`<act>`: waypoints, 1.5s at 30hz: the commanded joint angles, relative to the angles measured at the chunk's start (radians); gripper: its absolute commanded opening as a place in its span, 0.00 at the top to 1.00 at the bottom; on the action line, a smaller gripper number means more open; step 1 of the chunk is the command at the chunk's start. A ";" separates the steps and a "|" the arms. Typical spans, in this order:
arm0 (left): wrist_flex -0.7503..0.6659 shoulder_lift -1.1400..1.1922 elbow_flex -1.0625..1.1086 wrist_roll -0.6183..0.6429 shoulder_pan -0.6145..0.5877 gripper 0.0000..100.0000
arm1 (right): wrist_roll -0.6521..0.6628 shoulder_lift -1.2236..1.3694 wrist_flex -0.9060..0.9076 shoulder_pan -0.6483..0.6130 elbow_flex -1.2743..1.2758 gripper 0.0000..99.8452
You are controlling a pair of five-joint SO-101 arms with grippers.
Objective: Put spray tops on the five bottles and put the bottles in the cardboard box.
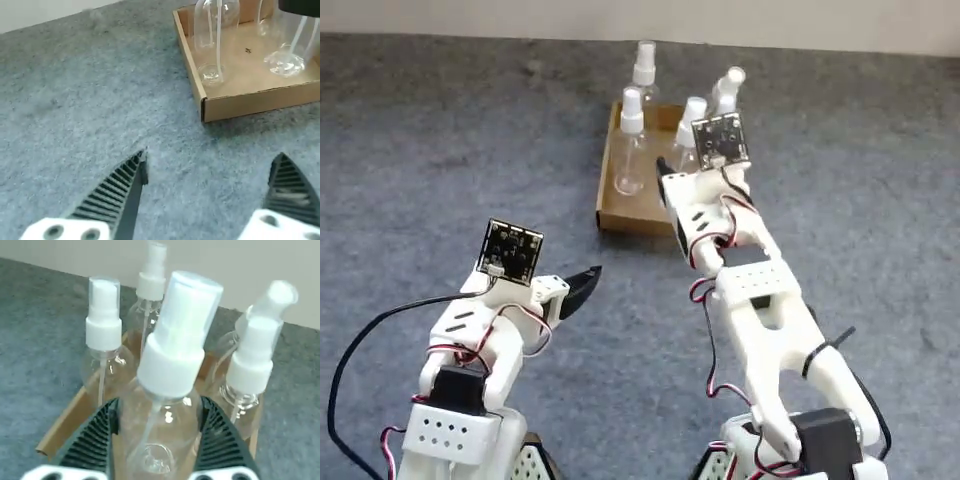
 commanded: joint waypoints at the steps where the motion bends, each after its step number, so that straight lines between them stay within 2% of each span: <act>1: 0.000 -0.002 -0.004 -0.008 -0.010 0.68 | 0.011 0.012 -0.050 0.013 -0.079 1.00; 16: 0.000 -0.002 -0.004 -0.008 -0.007 0.68 | 0.011 0.173 -0.102 0.012 -0.081 1.00; 20: 0.000 -0.010 0.015 -0.008 -0.007 0.68 | 0.011 0.191 -0.219 0.012 -0.064 1.00; 31: 0.000 -0.010 0.016 -0.008 -0.005 0.68 | 0.014 0.200 -0.225 0.012 -0.008 0.99; 34: 0.000 -0.010 0.016 -0.008 -0.005 0.68 | 0.069 0.200 -0.220 0.010 -0.007 0.99; 40: 0.000 -0.010 0.018 -0.008 -0.007 0.68 | 0.071 0.200 -0.219 -0.016 0.030 0.91; 45: 0.000 -0.010 0.018 -0.009 -0.007 0.68 | 0.074 0.194 -0.219 -0.027 0.039 0.89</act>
